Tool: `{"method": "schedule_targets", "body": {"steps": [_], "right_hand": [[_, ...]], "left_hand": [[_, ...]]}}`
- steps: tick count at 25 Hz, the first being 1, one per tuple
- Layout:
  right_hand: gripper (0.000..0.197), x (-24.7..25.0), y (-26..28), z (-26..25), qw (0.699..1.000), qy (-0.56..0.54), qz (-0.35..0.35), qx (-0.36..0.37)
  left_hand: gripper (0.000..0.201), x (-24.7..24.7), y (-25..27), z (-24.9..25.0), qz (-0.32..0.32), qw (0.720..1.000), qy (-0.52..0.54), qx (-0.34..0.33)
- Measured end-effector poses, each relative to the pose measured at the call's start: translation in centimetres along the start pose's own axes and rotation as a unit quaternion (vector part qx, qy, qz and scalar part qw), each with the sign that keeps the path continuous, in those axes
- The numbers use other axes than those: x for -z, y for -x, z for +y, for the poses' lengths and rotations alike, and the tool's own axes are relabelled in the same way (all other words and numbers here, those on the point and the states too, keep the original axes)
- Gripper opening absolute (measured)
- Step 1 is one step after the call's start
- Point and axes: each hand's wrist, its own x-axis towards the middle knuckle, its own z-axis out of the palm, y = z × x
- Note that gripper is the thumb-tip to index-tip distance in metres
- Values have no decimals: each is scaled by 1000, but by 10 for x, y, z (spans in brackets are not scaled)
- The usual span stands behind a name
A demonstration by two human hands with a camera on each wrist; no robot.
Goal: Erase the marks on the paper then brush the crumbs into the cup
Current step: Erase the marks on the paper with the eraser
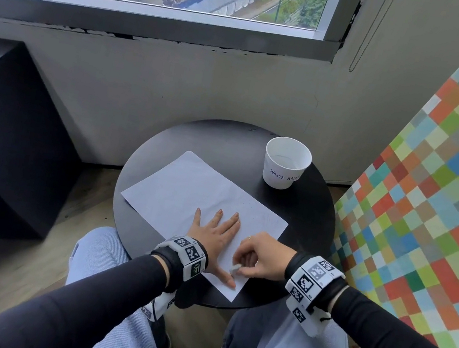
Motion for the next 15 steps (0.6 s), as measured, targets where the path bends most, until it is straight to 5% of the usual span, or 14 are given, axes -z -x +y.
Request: {"method": "schedule_targets", "body": {"steps": [4, 8, 11, 15], "right_hand": [[12, 2, -4, -2, 998, 21, 51, -2], [15, 9, 1, -3, 999, 13, -38, -30], [14, 8, -1, -2, 997, 32, 62, -34], [12, -4, 0, -3, 999, 15, 37, -9]], "left_hand": [[141, 0, -1, 1, -2, 1000, 6, -3], [142, 0, 1, 1, -3, 1000, 3, 2], [142, 0, 0, 1, -3, 1000, 6, -3], [142, -1, 0, 1, -5, 1000, 5, -1]]}}
